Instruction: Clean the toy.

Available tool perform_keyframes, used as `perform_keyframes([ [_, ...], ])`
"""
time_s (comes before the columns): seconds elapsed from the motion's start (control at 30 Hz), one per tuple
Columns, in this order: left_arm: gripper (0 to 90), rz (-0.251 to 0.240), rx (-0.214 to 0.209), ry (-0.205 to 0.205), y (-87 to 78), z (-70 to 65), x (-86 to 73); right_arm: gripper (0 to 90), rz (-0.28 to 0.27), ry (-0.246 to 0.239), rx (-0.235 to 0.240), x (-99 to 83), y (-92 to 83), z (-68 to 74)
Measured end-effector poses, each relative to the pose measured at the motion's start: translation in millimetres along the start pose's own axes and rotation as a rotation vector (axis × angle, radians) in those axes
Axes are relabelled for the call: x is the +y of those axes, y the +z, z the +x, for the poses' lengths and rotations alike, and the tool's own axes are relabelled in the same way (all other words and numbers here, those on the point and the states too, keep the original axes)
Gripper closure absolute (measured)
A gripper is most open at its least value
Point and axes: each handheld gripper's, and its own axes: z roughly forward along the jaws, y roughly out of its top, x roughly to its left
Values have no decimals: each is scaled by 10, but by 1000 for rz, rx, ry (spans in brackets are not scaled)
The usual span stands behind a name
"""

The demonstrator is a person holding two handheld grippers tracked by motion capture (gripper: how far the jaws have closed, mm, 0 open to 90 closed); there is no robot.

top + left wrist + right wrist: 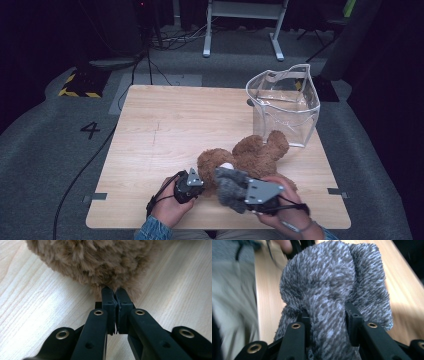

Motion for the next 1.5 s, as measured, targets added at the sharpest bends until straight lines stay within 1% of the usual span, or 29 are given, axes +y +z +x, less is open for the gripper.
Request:
perform_keyframes([
  [0.03,875,4,-15,3,-13,-1,-13,687,-6,-27,21,82,131,-7],
  [0.07,894,-1,-21,4,-14,3,-23,688,-1,-28,39,169,282,-7],
  [0.1,895,-2,-9,2,-28,21,-44,688,-1,-38,42,213,367,-22],
  [0.13,895,-4,-19,-2,-28,33,-60,689,22,-56,47,269,477,-73],
  [0.23,896,-28,-44,-48,17,45,-104,694,50,-24,37,324,630,-210],
  [0.27,897,-2,-11,-17,29,24,-93,695,55,-11,24,328,653,-264],
  [0.3,898,7,-10,-15,35,11,-89,697,50,22,12,327,664,-339],
  [0.37,899,54,-9,2,78,-33,-75,699,40,52,-28,328,634,-414],
  [0.4,899,48,-17,14,87,-37,-77,700,28,59,-63,324,610,-472],
  [0.43,899,58,-16,-8,82,-49,-72,700,36,65,-81,307,572,-539],
  [0.47,899,61,-17,-1,90,-50,-60,700,50,84,-90,277,541,-610],
  [0.53,899,60,-20,-1,93,-42,-56,700,38,153,-90,193,491,-717],
  [0.63,898,53,-3,-12,80,-26,-53,698,24,181,-84,110,384,-751],
  [0.67,897,37,-18,-24,73,-19,-46,698,15,185,-80,86,350,-719],
  [0.7,896,15,-10,-43,55,-25,-37,696,9,173,-79,69,329,-691],
  [0.73,845,-23,-27,-59,50,-29,-18,694,9,166,-79,54,310,-658],
  [0.77,739,-44,-14,-78,25,-45,9,694,2,166,-78,39,302,-626],
  [0.8,616,-74,-24,-75,28,-50,45,694,-7,157,-80,15,297,-608],
  [0.83,557,-81,-29,-79,29,-57,61,694,-12,151,-90,0,294,-600],
  [0.9,498,-92,-18,-76,51,-61,96,694,-15,156,-115,-13,275,-590],
  [0.93,468,-85,-31,-85,76,-65,106,694,-7,151,-129,-24,256,-590],
  [1.0,437,-72,-19,-88,117,-61,119,693,1,157,-142,-78,206,-610],
  [1.2,394,-86,1,-80,217,-57,221,692,60,239,-212,-434,34,-774],
  [1.3,416,-95,17,-79,257,-51,258,691,58,298,-229,-594,-90,-826],
  [1.33,482,-95,29,-79,261,-54,265,691,58,292,-242,-613,-140,-833],
  [1.37,604,-90,45,-66,249,-51,271,691,50,297,-257,-600,-182,-815],
  [1.4,676,-92,51,-50,241,-44,277,691,33,287,-260,-575,-221,-792],
  [1.47,831,-91,45,-24,225,-47,282,691,-3,241,-252,-486,-252,-722],
  [1.5,858,-96,35,-26,221,-57,284,690,-16,228,-234,-421,-244,-661],
])
